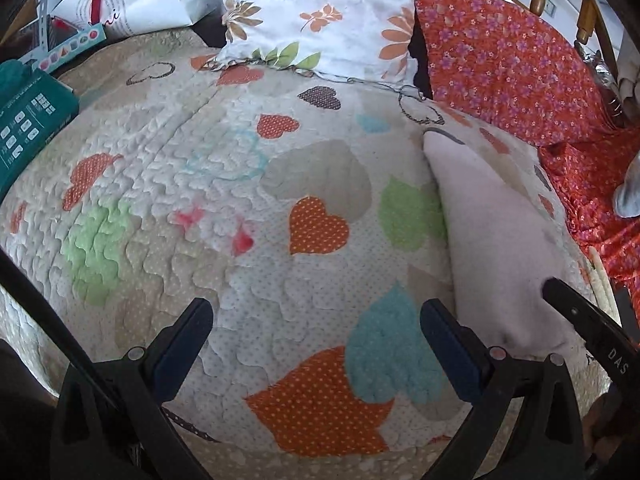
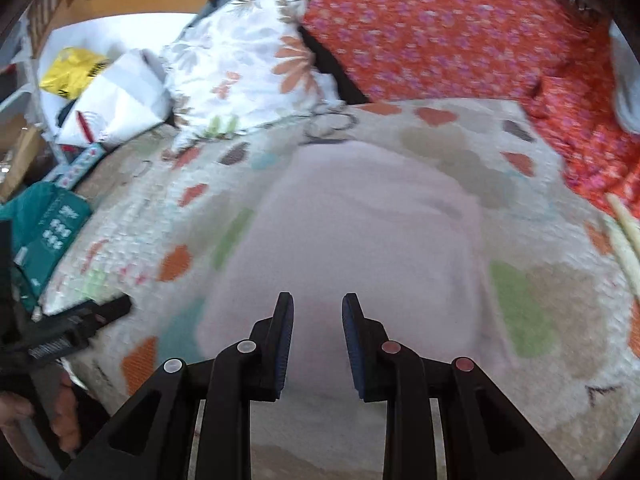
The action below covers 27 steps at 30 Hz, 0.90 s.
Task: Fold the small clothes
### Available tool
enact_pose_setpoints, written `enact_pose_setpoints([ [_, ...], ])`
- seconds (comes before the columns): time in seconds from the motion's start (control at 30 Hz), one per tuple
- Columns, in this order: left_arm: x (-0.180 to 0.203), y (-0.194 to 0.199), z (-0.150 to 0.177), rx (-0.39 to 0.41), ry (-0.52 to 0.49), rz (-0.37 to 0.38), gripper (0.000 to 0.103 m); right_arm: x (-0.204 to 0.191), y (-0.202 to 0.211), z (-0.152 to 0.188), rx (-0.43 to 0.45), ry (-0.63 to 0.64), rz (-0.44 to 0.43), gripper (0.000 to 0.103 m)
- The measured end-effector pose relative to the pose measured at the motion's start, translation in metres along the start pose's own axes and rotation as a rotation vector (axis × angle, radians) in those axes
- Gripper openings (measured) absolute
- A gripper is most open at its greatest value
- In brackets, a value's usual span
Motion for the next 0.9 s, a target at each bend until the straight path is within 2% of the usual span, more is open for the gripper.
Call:
enact_pose_setpoints([
  [0.07, -0.001, -0.001, -0.001, 0.008, -0.011, -0.013, 0.103, -0.006, -0.017, 0.001, -0.03, -0.023, -0.067, 0.028],
  [0.13, -0.002, -0.001, -0.002, 0.022, -0.026, -0.039, 0.103, -0.01, -0.037, 0.011, -0.103, -0.065, -0.135, 0.028],
  [0.2, -0.003, -0.001, -0.002, 0.036, -0.043, -0.07, 0.103, -0.01, -0.05, 0.025, -0.165, -0.082, -0.146, 0.028],
  [0.3, -0.002, -0.002, -0.001, 0.036, -0.061, -0.085, 0.103, -0.011, -0.042, 0.032, -0.175, -0.068, -0.156, 0.028],
  [0.4, 0.003, -0.005, 0.003, 0.015, -0.083, -0.071, 0.103, -0.004, -0.022, 0.025, -0.109, -0.118, -0.201, 0.028],
  [0.47, 0.007, -0.006, 0.005, 0.008, -0.094, -0.065, 0.103, 0.0, -0.007, 0.012, -0.035, -0.112, -0.18, 0.028],
  [0.57, 0.012, -0.007, 0.009, 0.004, -0.12, -0.068, 0.103, 0.008, -0.005, -0.002, 0.003, -0.1, -0.114, 0.028],
  [0.63, 0.014, -0.009, 0.011, -0.001, -0.126, -0.069, 0.103, 0.02, -0.014, 0.0, -0.004, -0.134, -0.072, 0.028],
  [0.73, 0.014, -0.01, 0.012, -0.014, -0.125, -0.063, 0.103, 0.035, -0.029, 0.013, -0.071, -0.188, -0.027, 0.028],
  [0.9, 0.012, -0.011, 0.012, -0.027, -0.111, -0.052, 0.103, 0.033, -0.016, 0.012, -0.046, -0.138, 0.003, 0.028],
])
Point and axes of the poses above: each gripper's, at about its wrist camera, not at the fingertips, and y roughly against the way its jaws point, x to its right, z to its underside, the point moved 4 cm from there along -y, roughly the way its jaws point, and after that the axes turned 13 degrees about -z, right-handed, at the moved point
